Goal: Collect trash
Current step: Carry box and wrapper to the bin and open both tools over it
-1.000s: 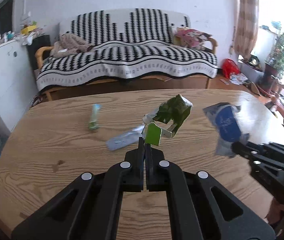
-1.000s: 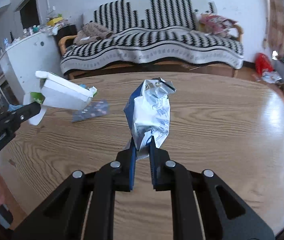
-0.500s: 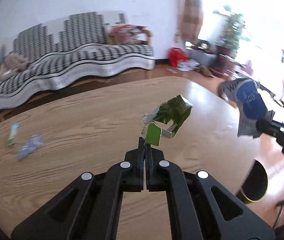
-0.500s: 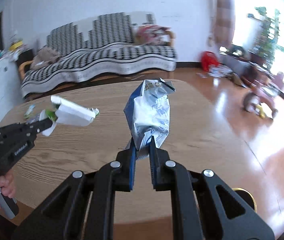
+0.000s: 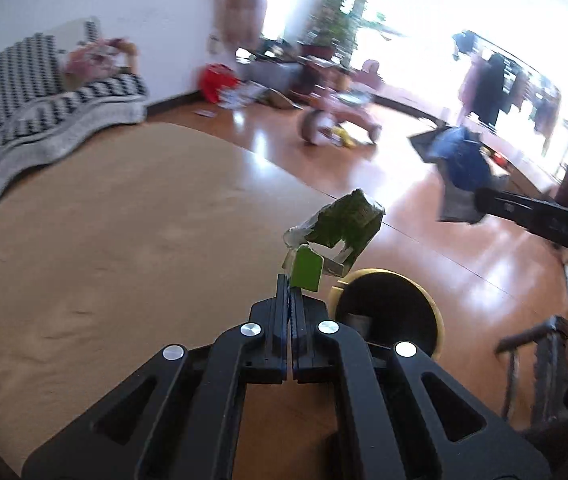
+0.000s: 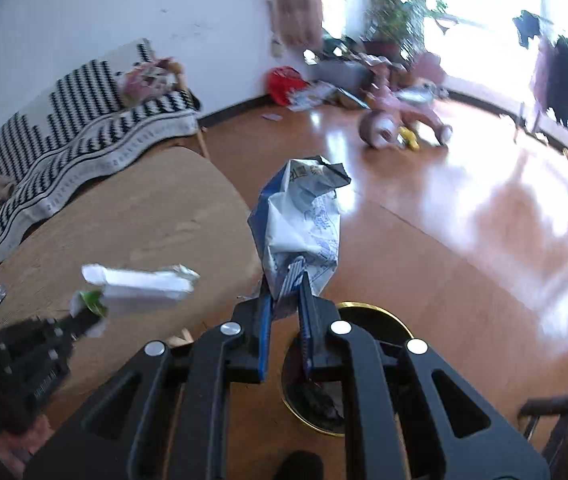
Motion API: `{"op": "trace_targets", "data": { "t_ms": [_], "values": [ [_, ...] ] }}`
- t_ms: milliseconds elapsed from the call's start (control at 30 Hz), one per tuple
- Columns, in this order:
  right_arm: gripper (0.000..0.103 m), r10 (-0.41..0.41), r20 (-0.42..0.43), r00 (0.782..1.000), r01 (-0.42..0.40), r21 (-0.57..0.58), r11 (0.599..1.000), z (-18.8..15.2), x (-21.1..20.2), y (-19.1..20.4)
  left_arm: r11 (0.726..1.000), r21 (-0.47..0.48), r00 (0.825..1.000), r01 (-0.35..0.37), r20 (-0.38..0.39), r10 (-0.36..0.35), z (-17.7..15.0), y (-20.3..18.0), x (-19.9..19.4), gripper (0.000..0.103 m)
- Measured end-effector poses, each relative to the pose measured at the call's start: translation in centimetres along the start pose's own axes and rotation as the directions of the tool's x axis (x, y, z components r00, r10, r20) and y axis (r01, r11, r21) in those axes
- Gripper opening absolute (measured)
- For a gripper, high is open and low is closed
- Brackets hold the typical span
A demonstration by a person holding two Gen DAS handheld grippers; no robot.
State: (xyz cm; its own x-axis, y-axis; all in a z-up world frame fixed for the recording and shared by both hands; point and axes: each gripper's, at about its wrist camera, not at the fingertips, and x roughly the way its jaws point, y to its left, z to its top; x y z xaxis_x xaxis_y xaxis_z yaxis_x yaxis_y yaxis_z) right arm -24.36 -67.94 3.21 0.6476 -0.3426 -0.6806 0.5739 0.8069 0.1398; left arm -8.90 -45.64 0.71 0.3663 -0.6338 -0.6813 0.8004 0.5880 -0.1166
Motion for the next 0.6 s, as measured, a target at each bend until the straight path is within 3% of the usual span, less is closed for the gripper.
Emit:
{"op": "trace_targets", "data": {
  "t_ms": [200,400,600],
  "values": [
    [0.013,-0.041,-0.108,0.993,0.048,0.063,0.997,-1.3,1.7,-4.0,0.995,-0.024,0.991,0.092,-0.098,-0.094,-0.8,-6.0,5.5,0.000],
    [0.013,-0.011,-0.151,0.988,0.028,0.114,0.993,-1.9,2.4,-6.7,0.995,-0.023,0.982,0.094,-0.159,-0.097,-1.1,-8.9,9.0,0.000],
    [0.013,0.001,-0.160,0.987,0.020,0.132,0.991,-1.5,2.4,-6.7,0.996,-0.008,0.980,0.088,-0.179,-0.088,-0.4,-9.8,10.2,0.000]
  ]
}}
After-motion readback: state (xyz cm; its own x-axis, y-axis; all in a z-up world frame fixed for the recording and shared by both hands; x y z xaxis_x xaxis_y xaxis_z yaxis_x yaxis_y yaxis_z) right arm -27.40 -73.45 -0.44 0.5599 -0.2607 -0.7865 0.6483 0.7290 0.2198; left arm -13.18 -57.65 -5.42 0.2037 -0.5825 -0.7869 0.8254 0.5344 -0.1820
